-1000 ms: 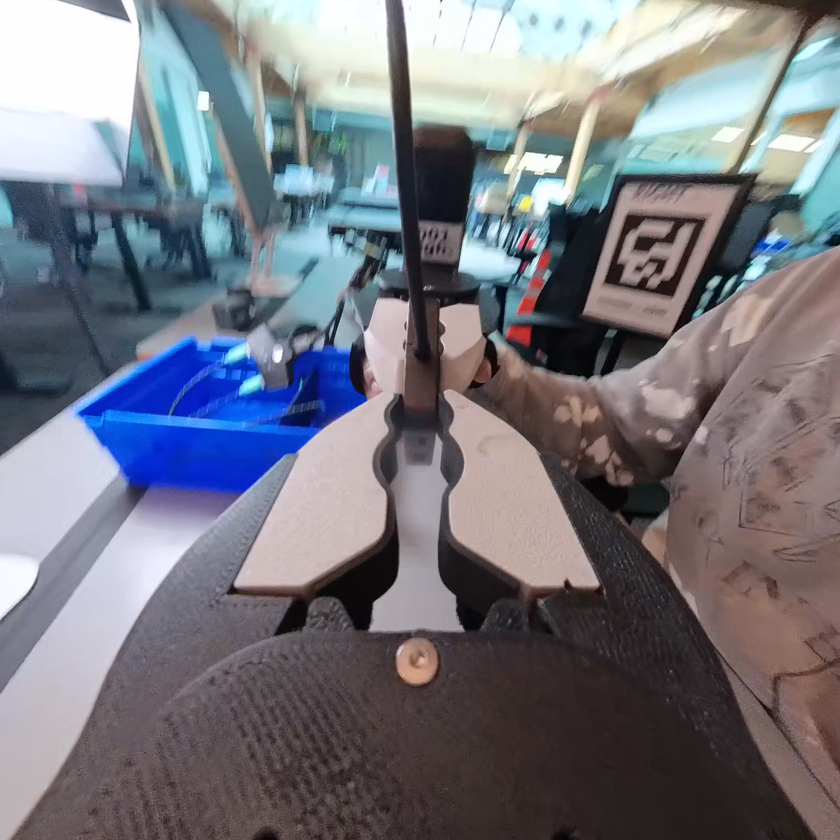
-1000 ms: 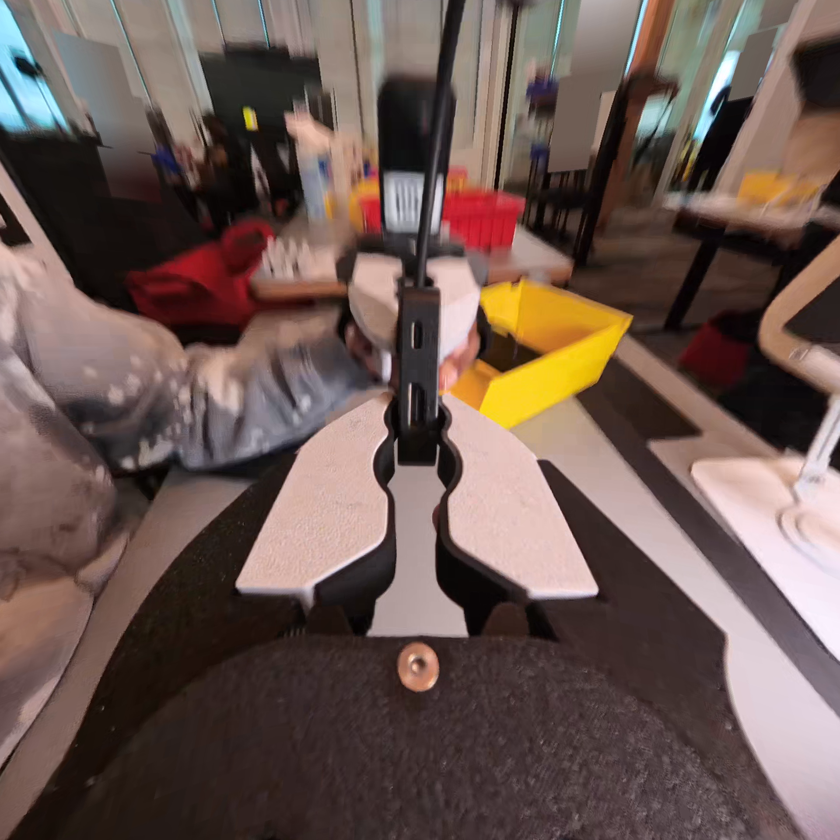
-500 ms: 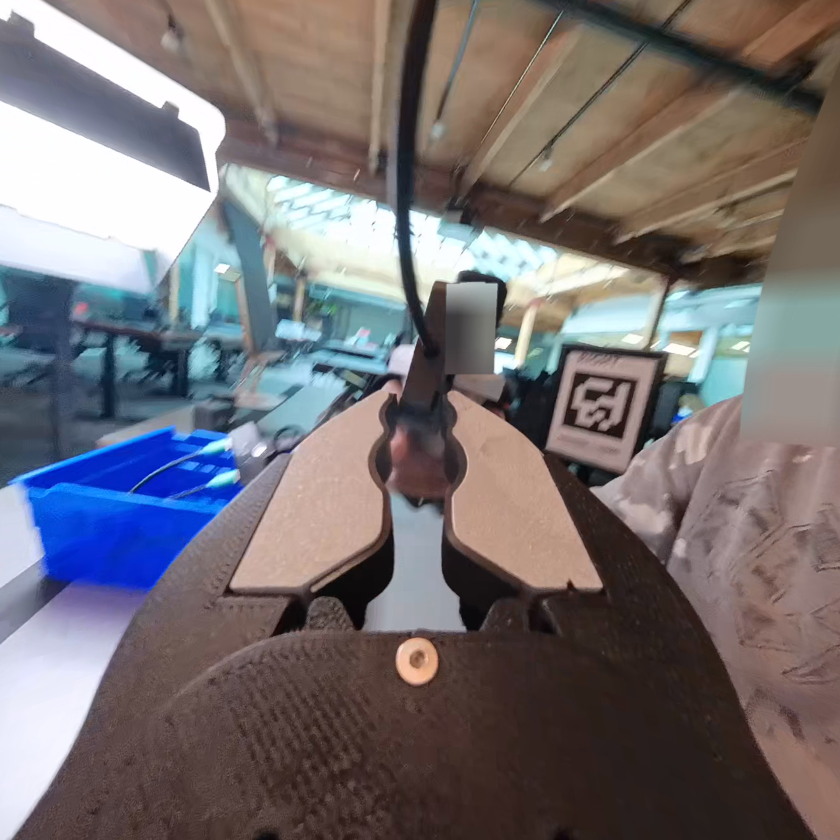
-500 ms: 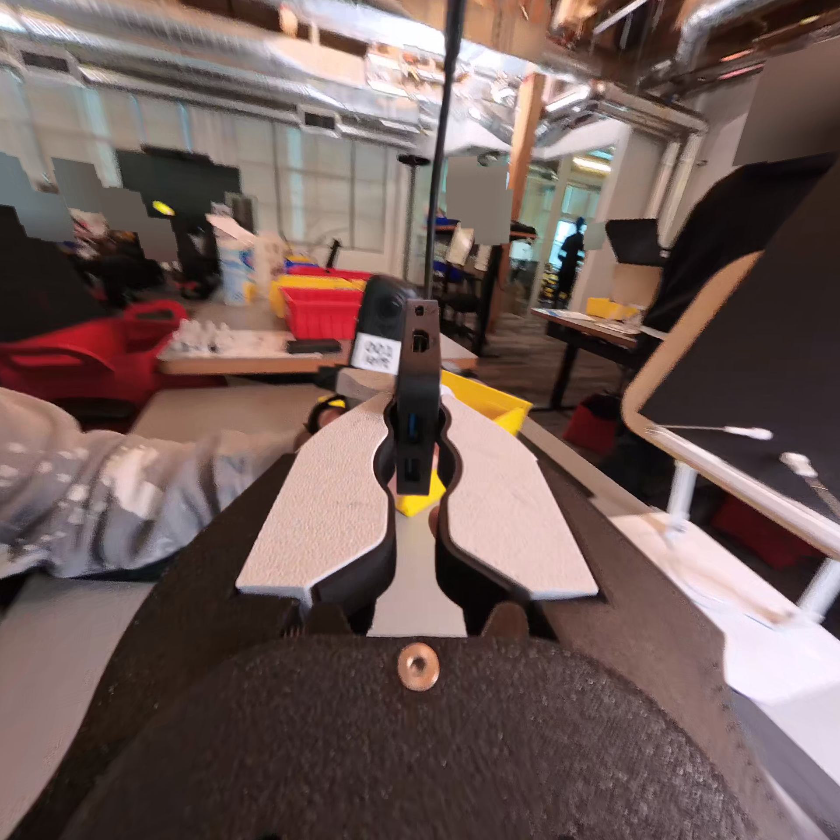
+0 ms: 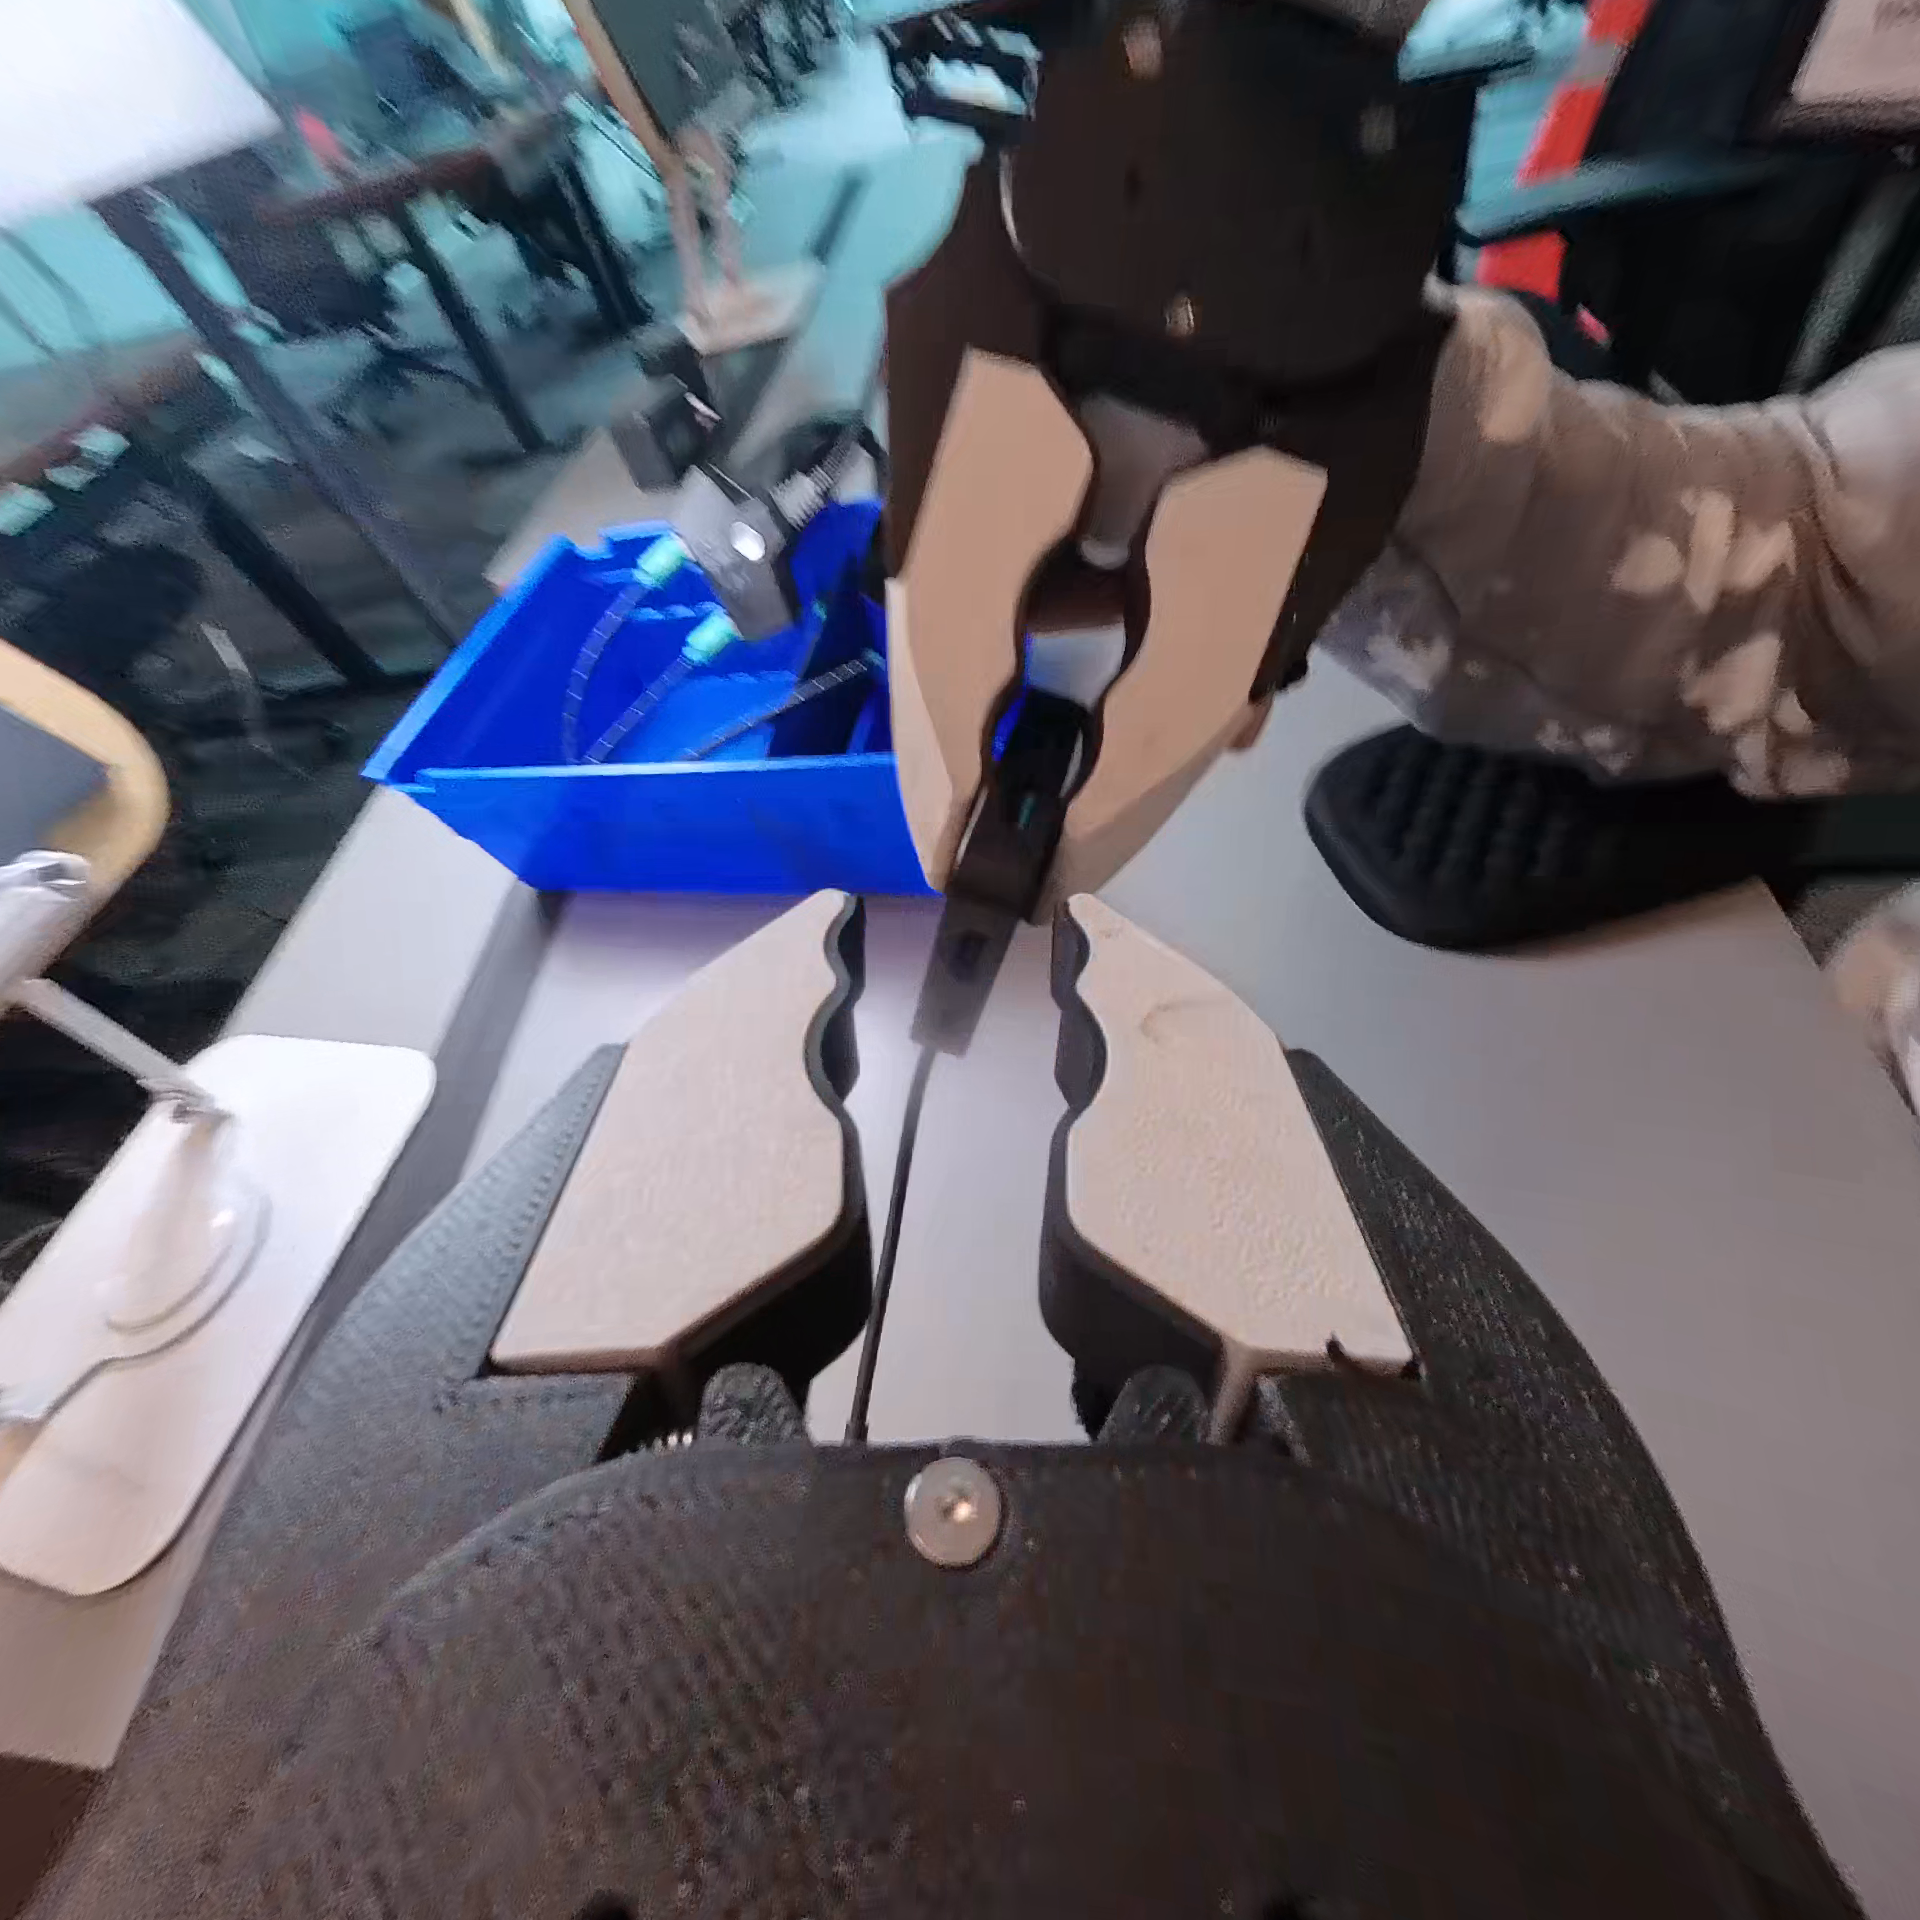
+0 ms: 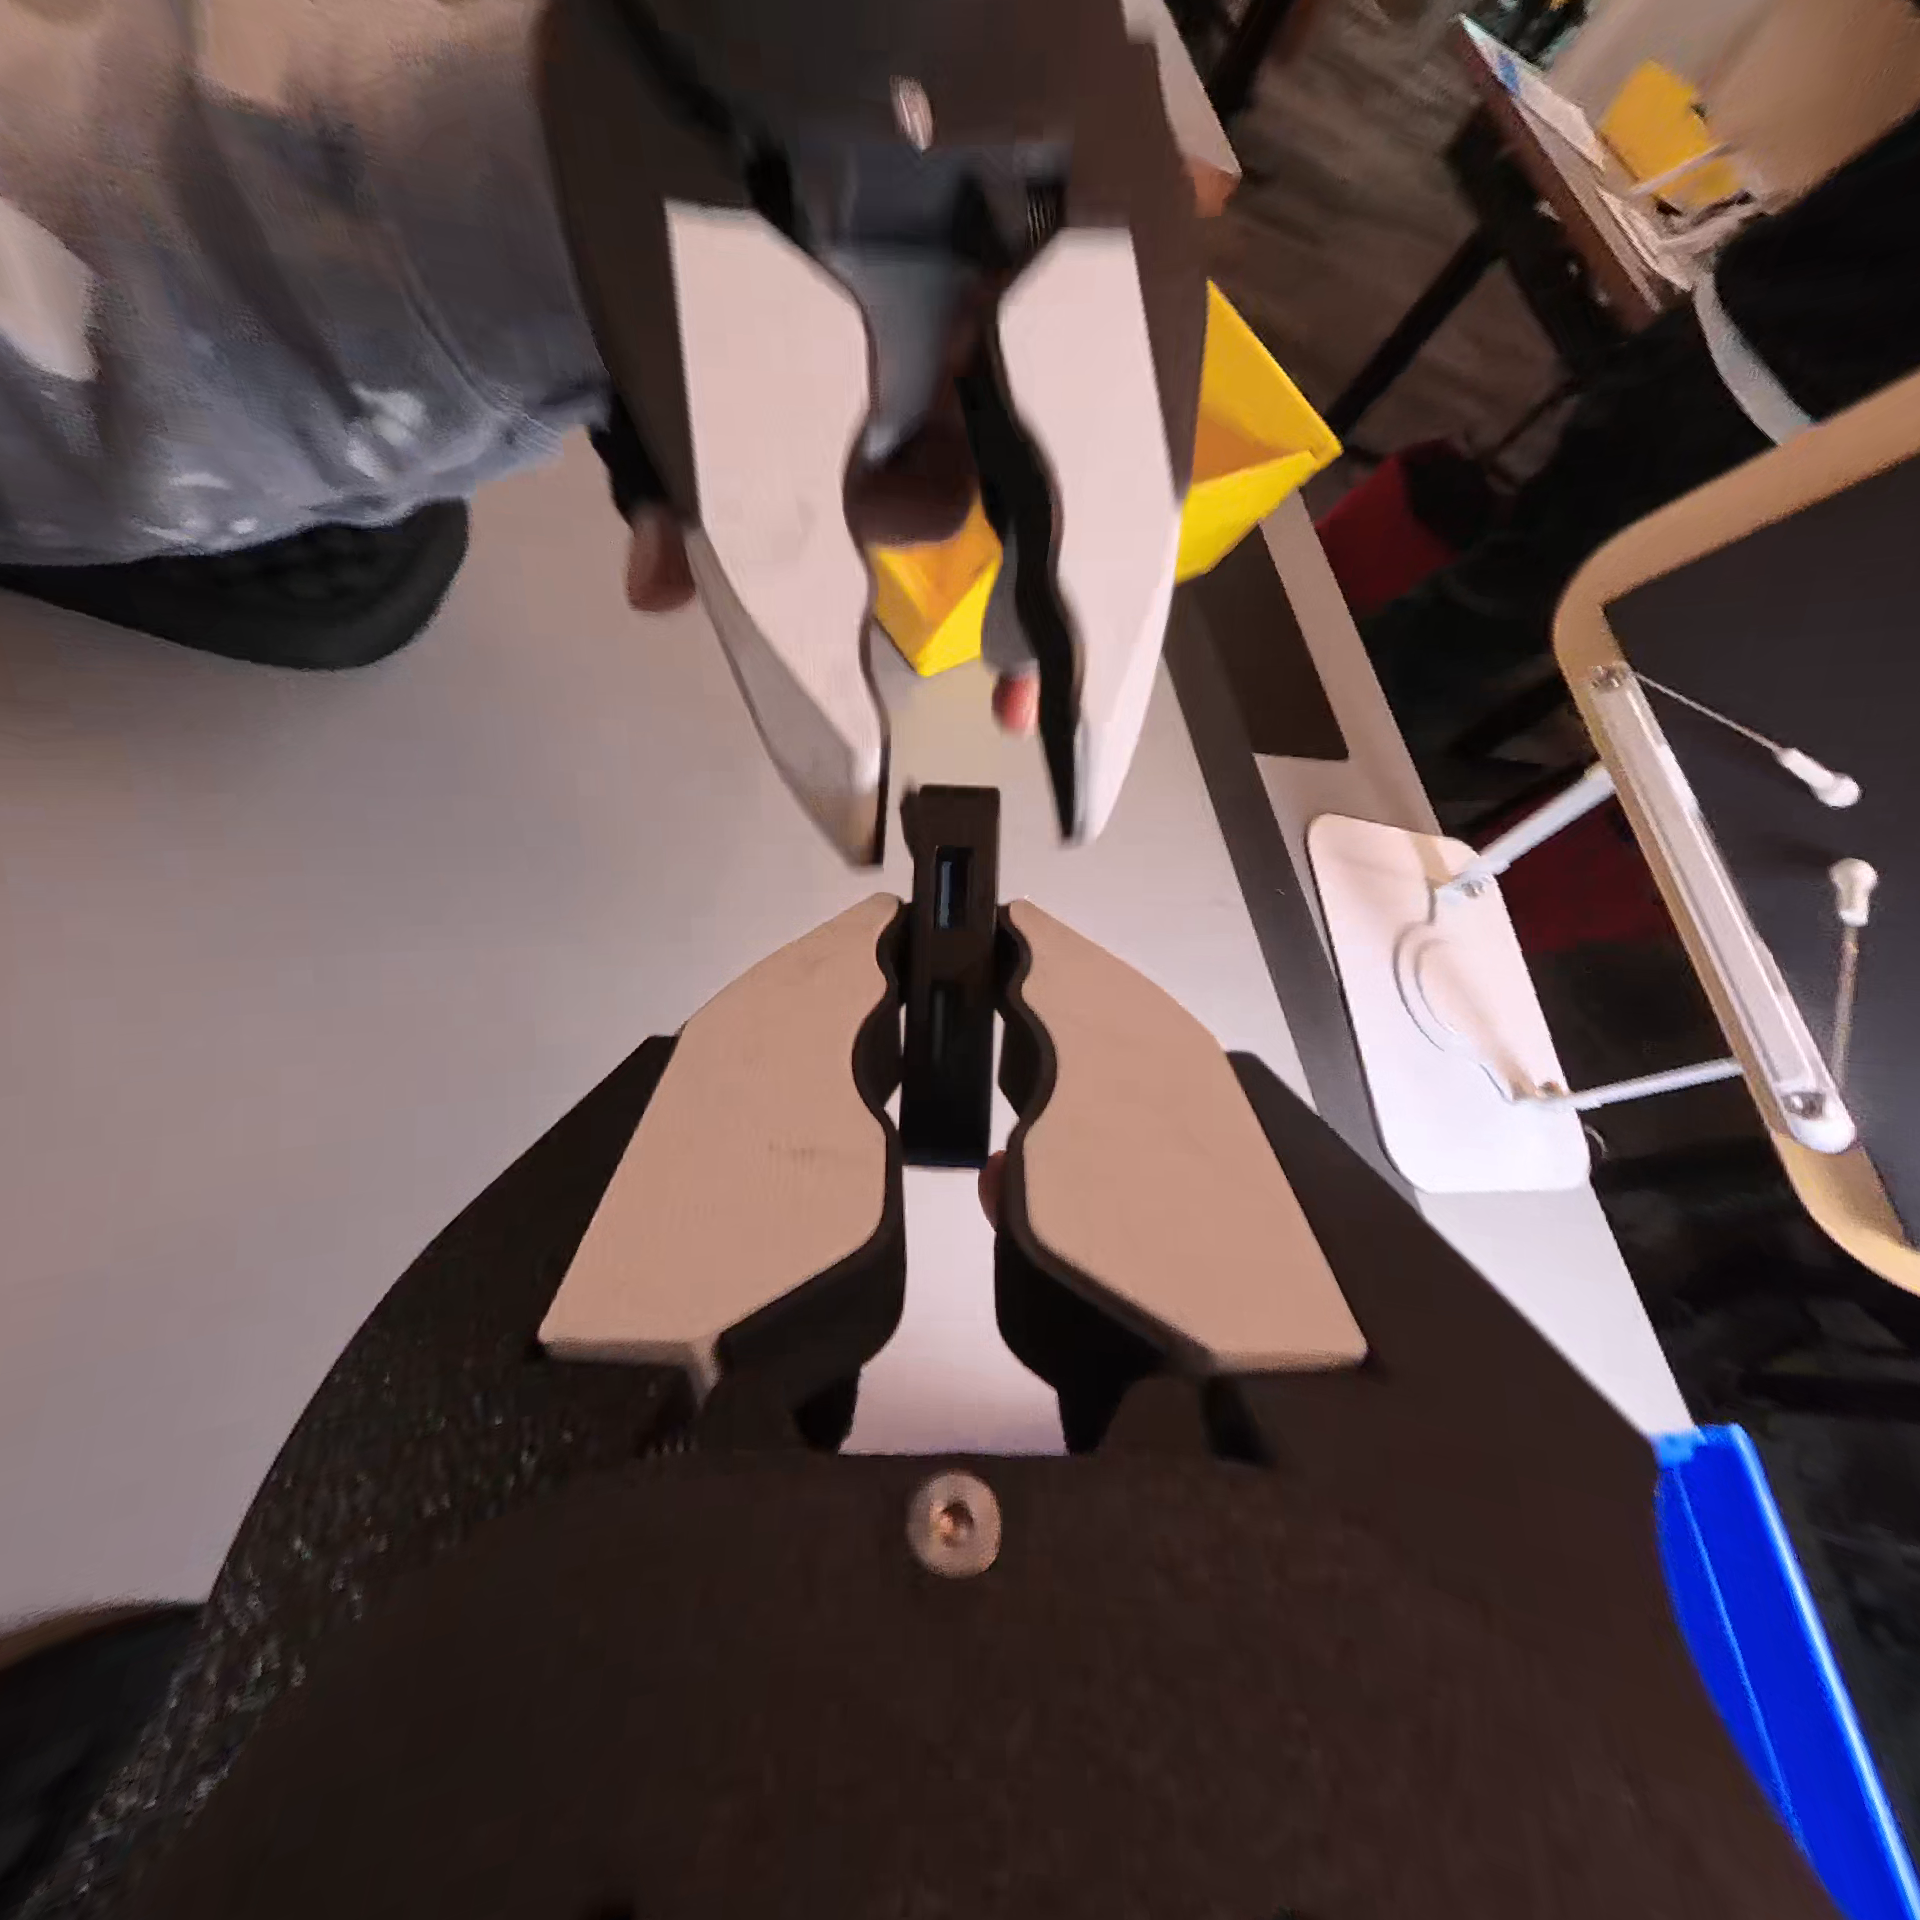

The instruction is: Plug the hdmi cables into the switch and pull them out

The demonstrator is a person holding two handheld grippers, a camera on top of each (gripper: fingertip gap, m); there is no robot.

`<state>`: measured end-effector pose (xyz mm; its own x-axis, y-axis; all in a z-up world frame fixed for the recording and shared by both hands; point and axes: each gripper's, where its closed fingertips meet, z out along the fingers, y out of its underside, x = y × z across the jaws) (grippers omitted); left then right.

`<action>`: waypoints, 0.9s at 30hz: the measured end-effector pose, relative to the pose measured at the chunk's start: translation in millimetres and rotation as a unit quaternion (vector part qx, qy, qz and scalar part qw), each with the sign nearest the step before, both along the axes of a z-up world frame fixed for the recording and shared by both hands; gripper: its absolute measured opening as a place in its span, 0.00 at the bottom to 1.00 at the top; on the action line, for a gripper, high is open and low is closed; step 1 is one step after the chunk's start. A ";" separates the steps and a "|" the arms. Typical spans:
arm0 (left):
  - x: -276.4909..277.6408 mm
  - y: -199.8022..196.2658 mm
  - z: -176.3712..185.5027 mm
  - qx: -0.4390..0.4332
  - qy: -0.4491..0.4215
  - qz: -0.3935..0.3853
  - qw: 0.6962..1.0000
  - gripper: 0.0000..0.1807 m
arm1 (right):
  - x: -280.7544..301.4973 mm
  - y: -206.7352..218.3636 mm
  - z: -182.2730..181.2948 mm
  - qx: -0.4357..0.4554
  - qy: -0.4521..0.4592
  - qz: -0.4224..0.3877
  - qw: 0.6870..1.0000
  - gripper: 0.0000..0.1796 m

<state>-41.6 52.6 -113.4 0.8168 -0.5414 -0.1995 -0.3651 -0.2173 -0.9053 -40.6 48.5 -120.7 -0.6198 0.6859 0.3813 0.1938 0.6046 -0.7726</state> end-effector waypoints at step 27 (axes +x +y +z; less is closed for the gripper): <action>5.1 -10.2 65.9 0.119 -0.236 -0.074 0.962 0.12 | 11.6 -4.9 89.2 -0.290 0.145 0.075 0.943 0.08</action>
